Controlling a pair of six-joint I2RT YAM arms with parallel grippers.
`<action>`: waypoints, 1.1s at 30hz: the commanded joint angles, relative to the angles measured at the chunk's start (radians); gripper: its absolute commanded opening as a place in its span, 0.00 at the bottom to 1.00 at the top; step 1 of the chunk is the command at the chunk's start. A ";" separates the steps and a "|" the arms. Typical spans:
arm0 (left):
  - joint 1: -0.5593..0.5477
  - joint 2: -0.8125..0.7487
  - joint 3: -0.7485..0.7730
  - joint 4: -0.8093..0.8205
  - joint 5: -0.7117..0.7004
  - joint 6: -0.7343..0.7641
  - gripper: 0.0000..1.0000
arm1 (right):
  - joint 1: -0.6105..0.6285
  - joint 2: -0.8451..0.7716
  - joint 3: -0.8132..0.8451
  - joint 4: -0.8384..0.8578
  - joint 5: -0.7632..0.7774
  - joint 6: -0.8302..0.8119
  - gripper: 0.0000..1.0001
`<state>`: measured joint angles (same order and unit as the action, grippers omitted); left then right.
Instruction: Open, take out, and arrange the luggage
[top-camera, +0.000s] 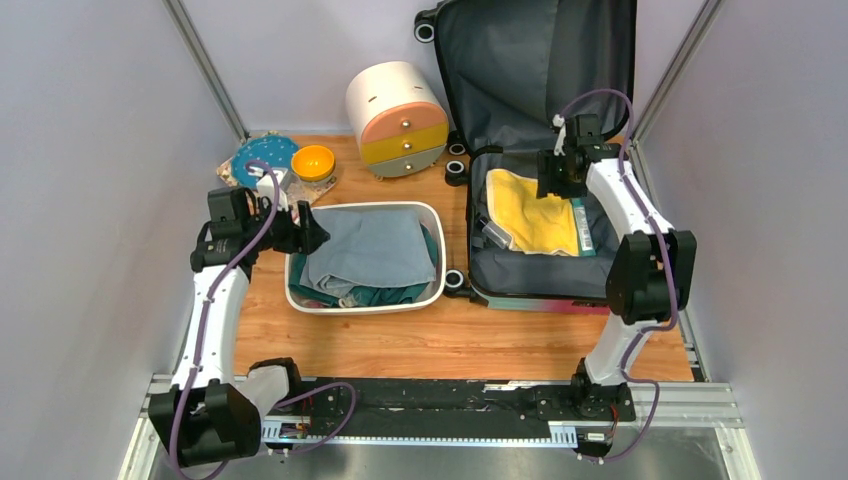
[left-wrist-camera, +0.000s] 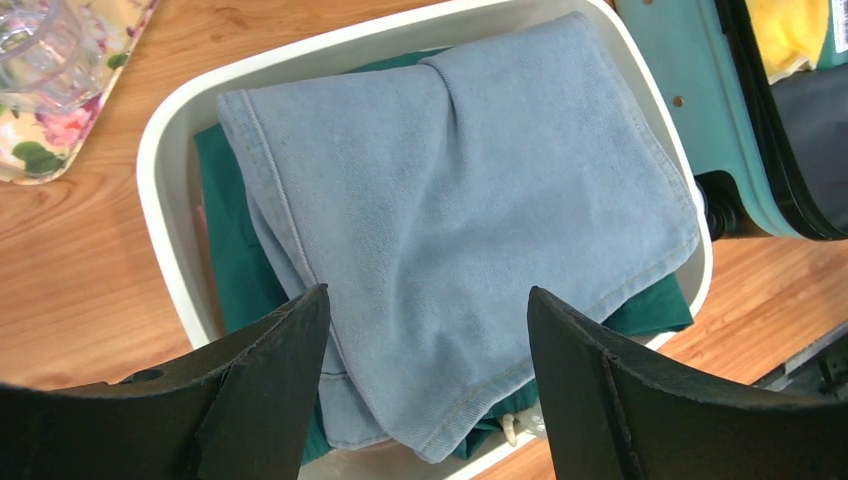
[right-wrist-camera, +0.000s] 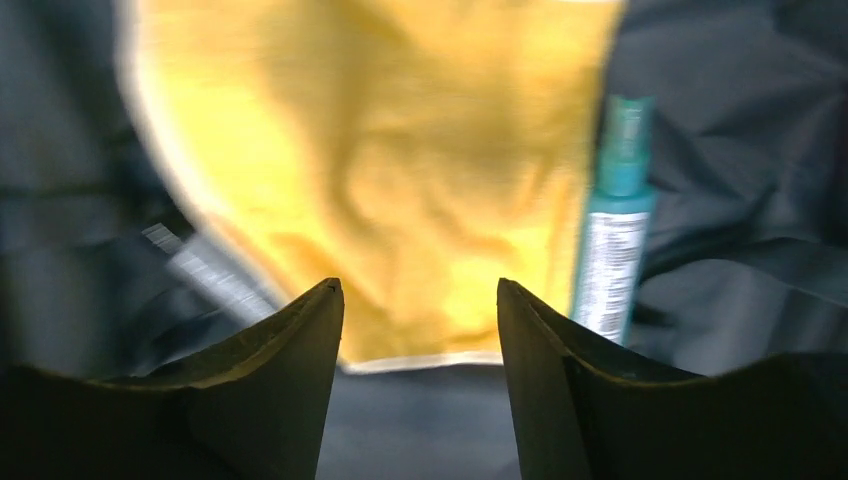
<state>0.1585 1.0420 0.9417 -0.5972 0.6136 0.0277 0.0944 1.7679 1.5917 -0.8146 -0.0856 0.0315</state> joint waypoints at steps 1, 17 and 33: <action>0.004 -0.023 -0.015 0.059 0.060 -0.025 0.80 | -0.054 0.103 0.054 0.113 0.209 -0.028 0.61; -0.260 0.024 0.034 0.145 0.003 0.115 0.80 | -0.085 0.281 0.156 0.290 0.156 0.027 0.56; -0.821 0.686 0.552 0.551 -0.418 -0.068 0.84 | -0.146 0.409 0.200 0.292 0.144 0.077 0.57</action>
<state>-0.5606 1.6066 1.3579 -0.1917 0.3897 0.0051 -0.0227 2.1719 1.7580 -0.5514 0.0582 0.0898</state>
